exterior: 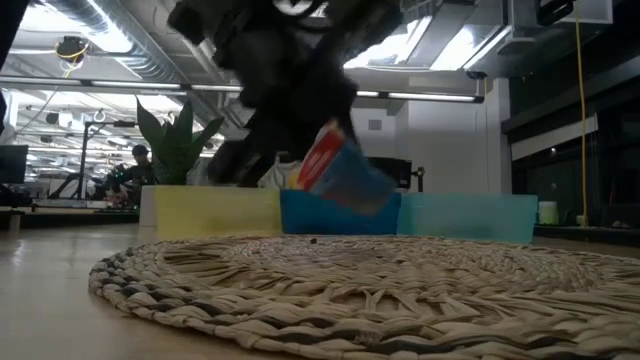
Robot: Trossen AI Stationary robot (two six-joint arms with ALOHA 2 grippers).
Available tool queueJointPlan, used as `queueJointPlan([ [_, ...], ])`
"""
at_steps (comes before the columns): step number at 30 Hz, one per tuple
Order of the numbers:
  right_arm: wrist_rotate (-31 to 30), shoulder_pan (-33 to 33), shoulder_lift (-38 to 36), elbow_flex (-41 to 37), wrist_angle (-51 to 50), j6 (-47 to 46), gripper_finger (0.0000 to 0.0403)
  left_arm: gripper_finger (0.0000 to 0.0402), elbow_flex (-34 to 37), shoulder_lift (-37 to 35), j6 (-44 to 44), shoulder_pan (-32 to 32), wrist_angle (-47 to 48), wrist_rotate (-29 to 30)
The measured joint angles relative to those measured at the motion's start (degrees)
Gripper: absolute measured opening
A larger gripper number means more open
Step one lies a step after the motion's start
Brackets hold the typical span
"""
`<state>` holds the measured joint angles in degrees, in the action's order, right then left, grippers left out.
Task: Pick and place Granola Bars by type
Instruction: Put the red granola bar into the yellow bin
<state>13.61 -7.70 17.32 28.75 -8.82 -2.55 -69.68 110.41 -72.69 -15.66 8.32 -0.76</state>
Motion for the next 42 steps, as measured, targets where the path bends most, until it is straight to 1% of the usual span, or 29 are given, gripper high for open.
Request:
queueJointPlan([
  [5,-0.01,-0.01,0.0,-0.01,-0.08,0.0,0.0094,0.0002,-5.64,-0.11,3.98,0.0,6.12,0.29],
  [12,-0.01,0.0,0.02,0.0,-0.17,0.01,0.0094,0.0003,-15.79,-0.13,10.52,0.47,21.9,1.76],
  [15,-0.01,-0.01,0.02,-0.01,-0.19,0.03,0.0094,0.0003,-19.94,-1.12,13.36,0.83,28.38,4.45],
  [17,-0.62,-0.01,0.02,-0.01,-0.3,0.17,0.0094,0.0003,-21.73,-2.58,14.52,1.27,31.08,7.11],
  [21,-4.26,0.04,0.02,0.0,-0.68,0.32,0.0094,0.0003,-22.64,-7.41,15.43,2.34,37.77,13.76],
  [24,-6.1,0.04,0.02,-0.01,-0.95,2.85,0.0094,0.0003,-22.7,-12.05,15.93,3.09,43.19,17.97],
  [30,-13.02,1.24,-0.21,-0.02,-7.45,8.0,0.0092,0.0003,-22.74,-19.18,16.05,4.4,52.28,22.55],
  [32,-13.24,2.12,-0.57,-0.04,-9.03,8.85,0.0083,0.0003,-22.74,-20.61,16.25,4.76,54.35,23.76],
  [34,-12.33,3.01,-1.75,-0.11,-10.49,9.15,0.0064,0.0003,-22.74,-21.51,17.26,5.27,55.64,24.23],
  [37,-10.41,4.21,-5.6,-1.44,-11.12,9.26,0.002,0.0003,-22.74,-22.05,19.48,6.53,56.45,24.04],
  [38,-9.82,4.57,-7.45,-2.31,-11.14,9.08,0.0011,0.0003,-22.74,-22.08,20.39,6.94,56.6,23.86],
  [42,-9.47,5.26,-17.18,-7.06,-11.2,6.56,0.0011,0.0003,-22.74,-22.08,23.05,8.61,56.5,23.74],
])
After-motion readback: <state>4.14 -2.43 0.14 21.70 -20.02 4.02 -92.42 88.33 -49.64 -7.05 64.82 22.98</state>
